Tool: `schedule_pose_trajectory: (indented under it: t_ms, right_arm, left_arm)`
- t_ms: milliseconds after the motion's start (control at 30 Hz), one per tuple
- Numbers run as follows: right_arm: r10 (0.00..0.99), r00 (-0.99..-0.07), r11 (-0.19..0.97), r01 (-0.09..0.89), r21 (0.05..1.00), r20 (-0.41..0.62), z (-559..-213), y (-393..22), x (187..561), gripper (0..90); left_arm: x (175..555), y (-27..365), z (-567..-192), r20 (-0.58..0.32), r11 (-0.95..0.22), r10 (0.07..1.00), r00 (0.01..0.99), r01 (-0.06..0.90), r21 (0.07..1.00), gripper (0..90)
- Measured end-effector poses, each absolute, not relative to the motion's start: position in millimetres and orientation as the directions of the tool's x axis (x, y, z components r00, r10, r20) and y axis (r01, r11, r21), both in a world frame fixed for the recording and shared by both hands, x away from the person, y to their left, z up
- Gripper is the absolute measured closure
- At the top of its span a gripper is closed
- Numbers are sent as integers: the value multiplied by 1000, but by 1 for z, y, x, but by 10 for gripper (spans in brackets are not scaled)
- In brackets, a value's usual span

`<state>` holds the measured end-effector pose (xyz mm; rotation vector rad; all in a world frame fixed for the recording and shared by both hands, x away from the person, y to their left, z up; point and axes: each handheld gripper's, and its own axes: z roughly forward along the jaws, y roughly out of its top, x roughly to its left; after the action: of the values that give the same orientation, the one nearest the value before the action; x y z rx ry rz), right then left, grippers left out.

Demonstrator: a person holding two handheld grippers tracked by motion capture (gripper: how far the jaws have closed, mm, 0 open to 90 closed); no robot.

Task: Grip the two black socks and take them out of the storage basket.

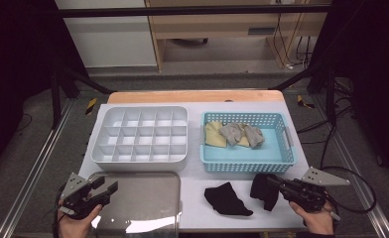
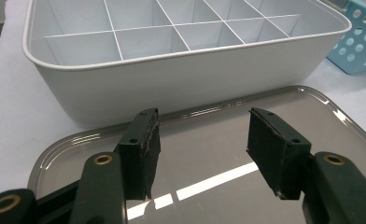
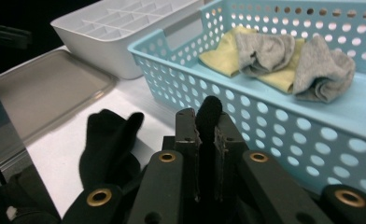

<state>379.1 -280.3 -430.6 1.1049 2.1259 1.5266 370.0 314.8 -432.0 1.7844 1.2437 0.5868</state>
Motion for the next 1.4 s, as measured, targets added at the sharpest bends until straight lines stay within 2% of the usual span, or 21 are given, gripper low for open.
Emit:
schedule_pose_trajectory:
  t_ms: [367,667,967,1233,1400]
  right_arm:
    - [784,-597,206,506,838,168,-468,-284,393,812]
    - [810,-573,254,535,806,125,-483,-279,400,744]
    - [821,-562,216,473,854,104,-464,-278,392,610]
    - [803,-593,214,383,899,61,-440,-267,382,559]
    - [792,-607,219,367,904,55,-435,-258,379,557]
  left_arm:
    - [370,302,-433,-90,-152,903,419,510,847,432]
    - [369,289,-433,-84,-175,888,452,503,846,428]
    - [367,275,-431,-81,-189,876,476,494,849,421]
    - [367,260,-432,-78,-211,859,506,490,846,419]
    - [367,253,-432,-70,-226,853,518,487,844,417]
